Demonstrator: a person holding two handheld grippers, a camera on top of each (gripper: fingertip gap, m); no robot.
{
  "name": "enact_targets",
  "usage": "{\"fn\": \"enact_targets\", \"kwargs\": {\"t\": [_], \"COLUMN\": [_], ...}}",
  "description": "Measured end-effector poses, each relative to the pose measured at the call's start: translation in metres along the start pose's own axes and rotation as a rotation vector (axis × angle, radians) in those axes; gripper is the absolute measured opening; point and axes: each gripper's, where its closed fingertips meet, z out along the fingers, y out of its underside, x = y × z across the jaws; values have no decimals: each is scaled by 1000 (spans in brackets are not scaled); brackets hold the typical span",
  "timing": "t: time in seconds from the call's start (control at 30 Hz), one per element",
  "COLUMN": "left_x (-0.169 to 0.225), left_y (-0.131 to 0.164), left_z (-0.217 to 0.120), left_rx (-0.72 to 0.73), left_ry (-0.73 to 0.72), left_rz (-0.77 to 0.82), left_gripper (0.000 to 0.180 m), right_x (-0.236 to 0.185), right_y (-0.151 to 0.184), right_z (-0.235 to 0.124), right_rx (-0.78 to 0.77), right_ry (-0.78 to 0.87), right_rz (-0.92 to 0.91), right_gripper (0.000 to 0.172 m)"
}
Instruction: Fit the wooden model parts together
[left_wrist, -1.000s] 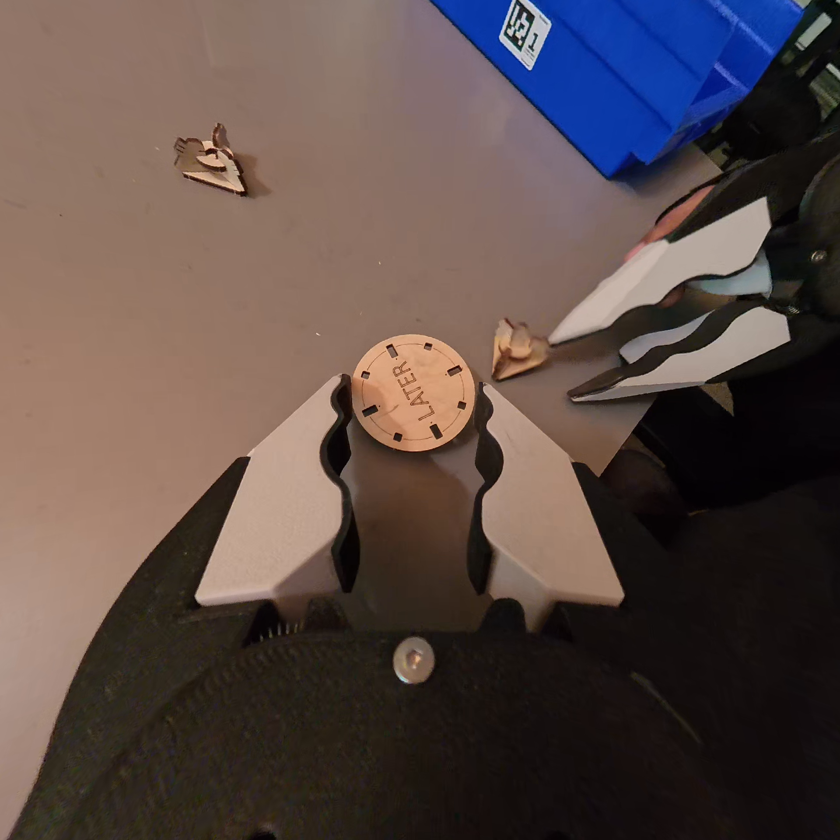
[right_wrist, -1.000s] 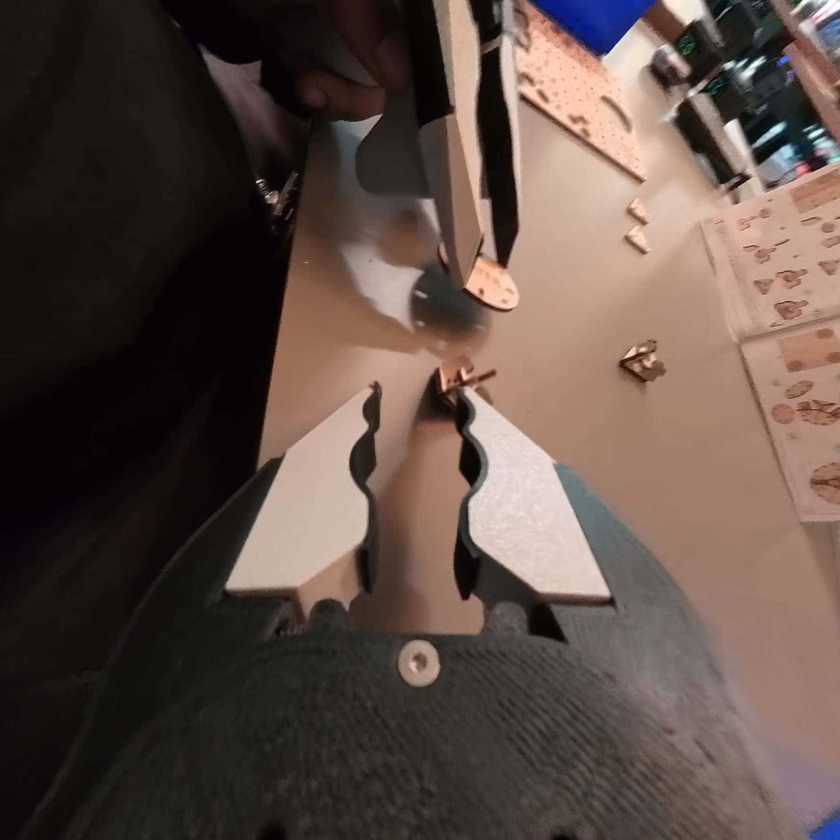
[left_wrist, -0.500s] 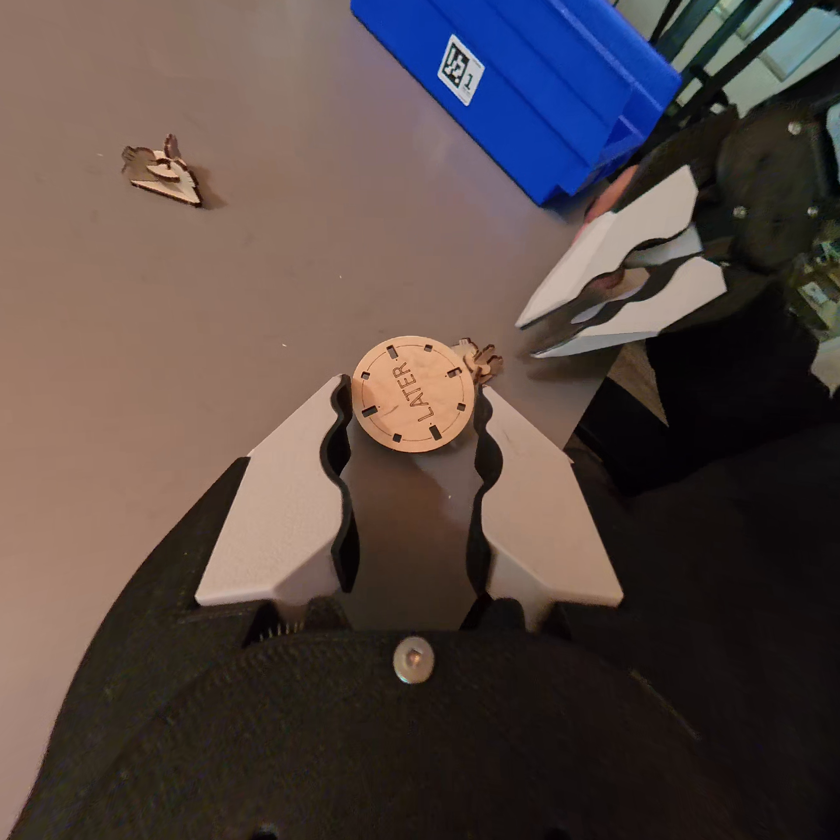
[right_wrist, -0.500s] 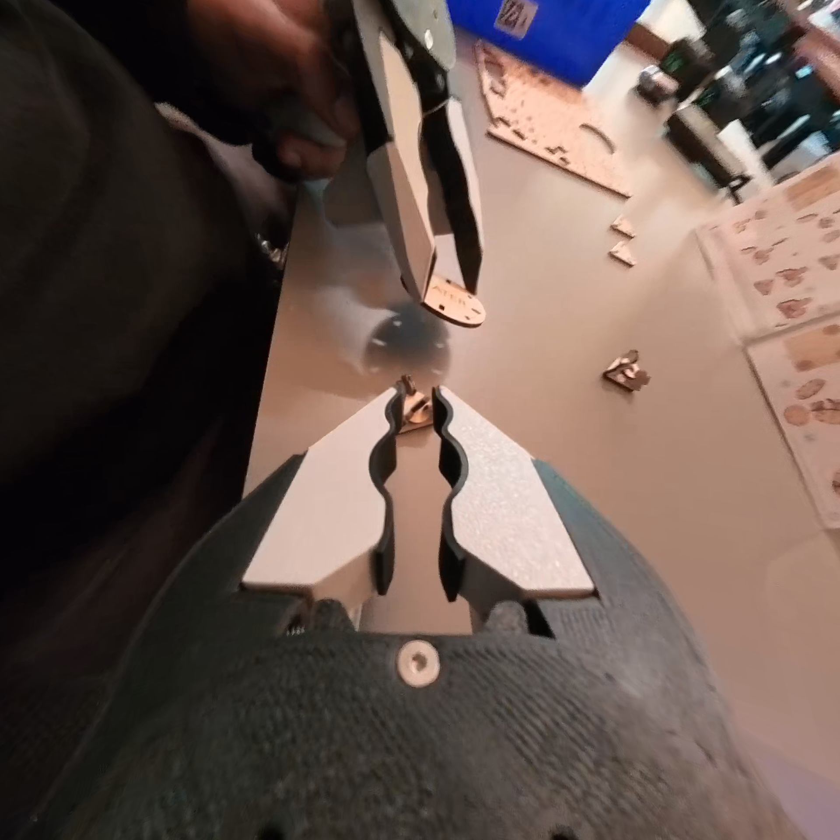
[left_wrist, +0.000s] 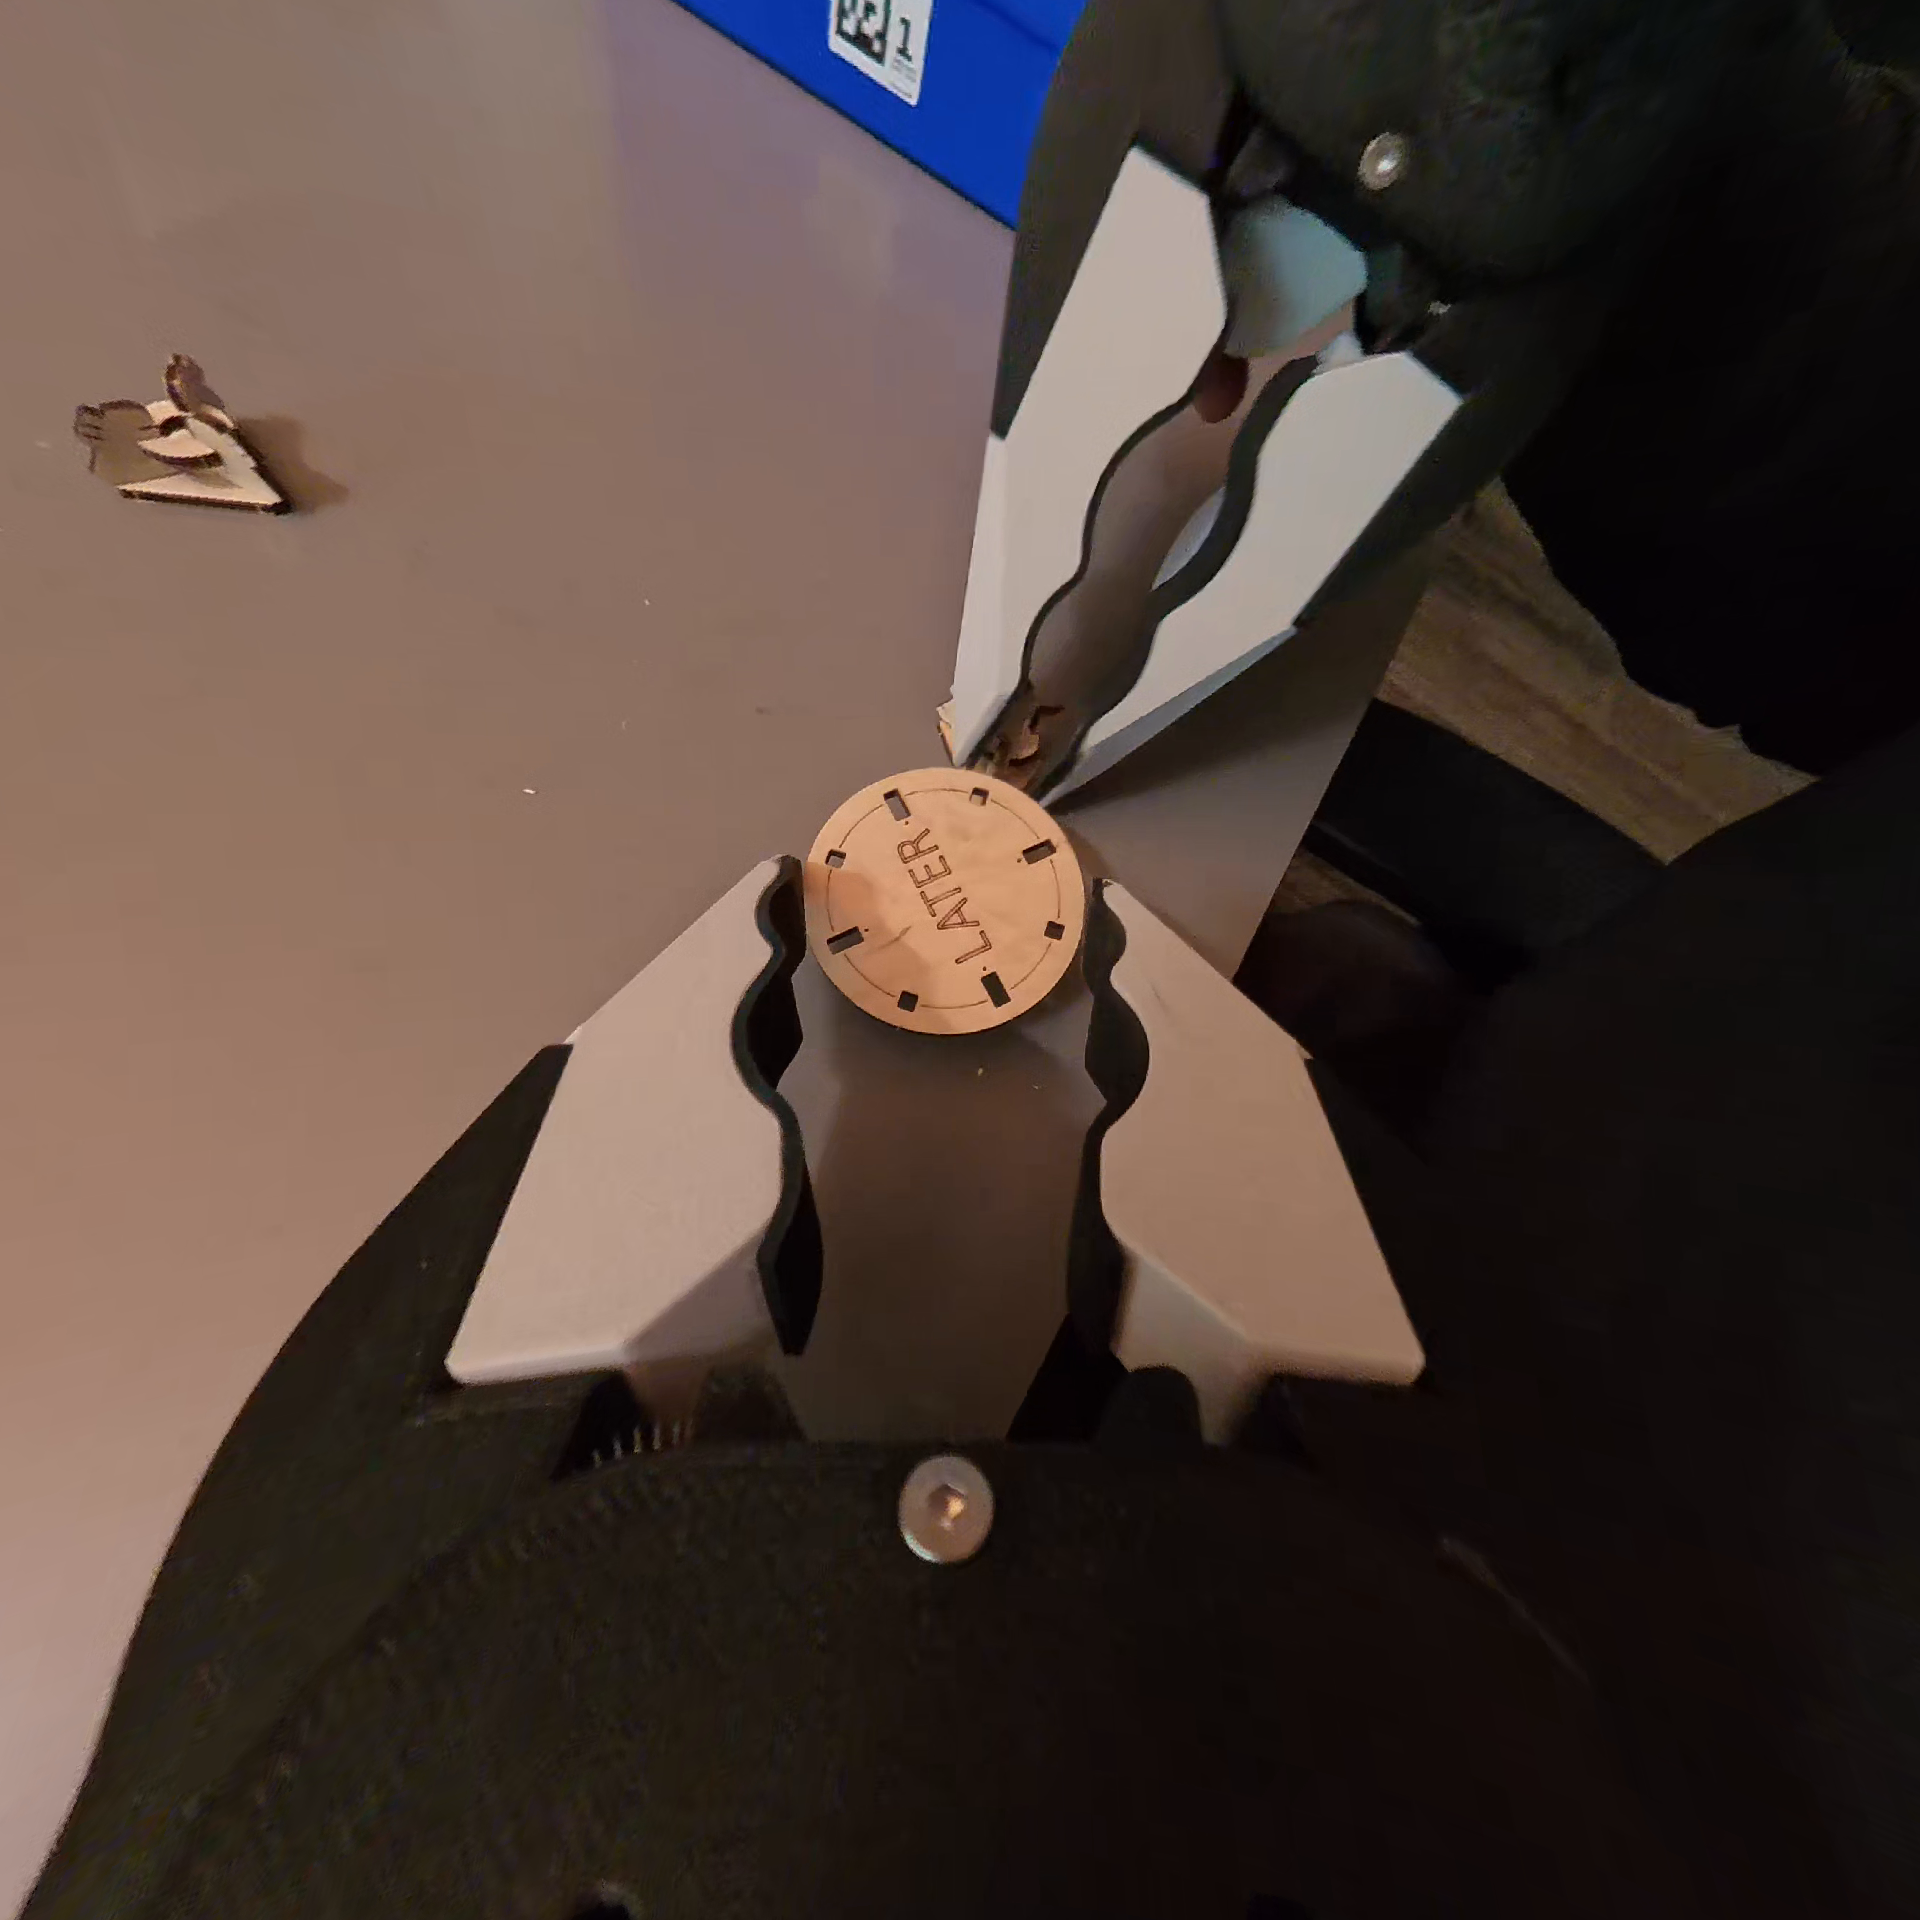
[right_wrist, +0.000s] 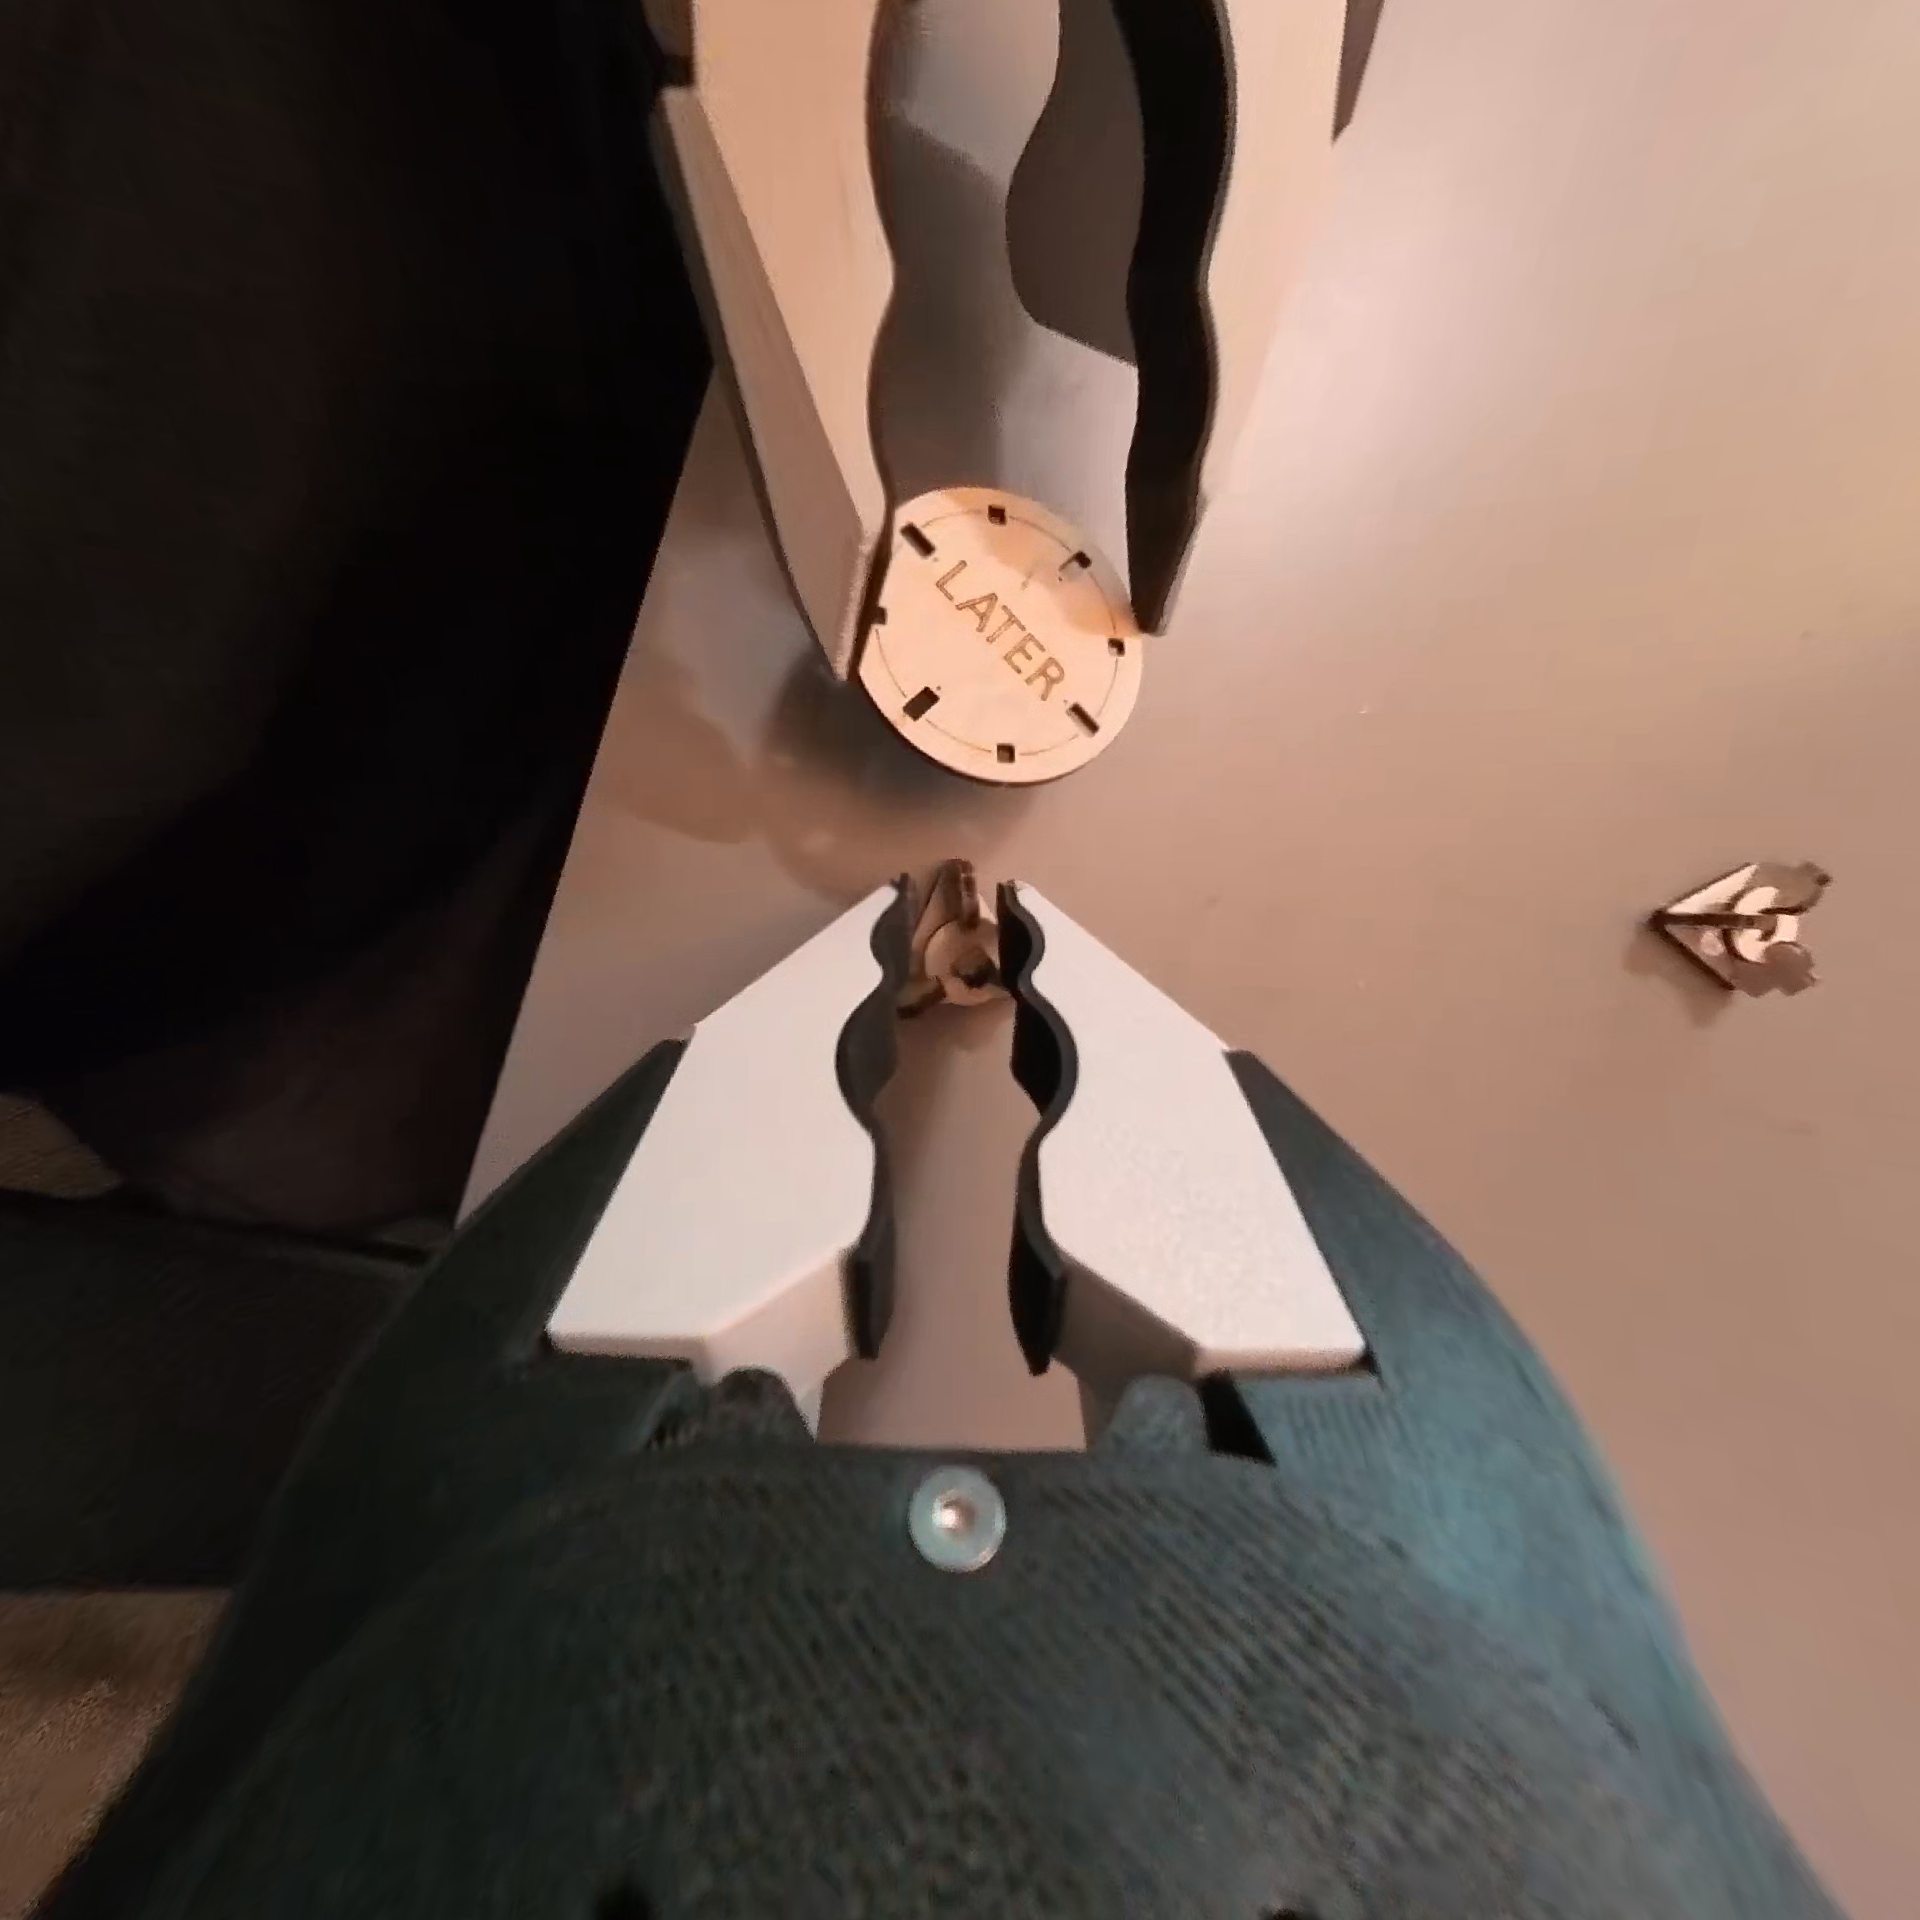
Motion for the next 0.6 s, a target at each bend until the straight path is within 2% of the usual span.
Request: {"fn": "enact_targets", "kwargs": {"t": [0.33,0.6], "left_x": [7,12], "left_y": [-7,-14], "left_z": [-6,-13], "left_rx": [72,134], "left_ry": [68,143], "left_rz": [16,7], "left_gripper": [53,53], "right_x": [1,0], "right_y": [-2,-35], "right_z": [-1,-21], "right_rx": [77,437], "right_ry": [-78,-192], "right_rz": [72,264], "right_gripper": [1,1]}}
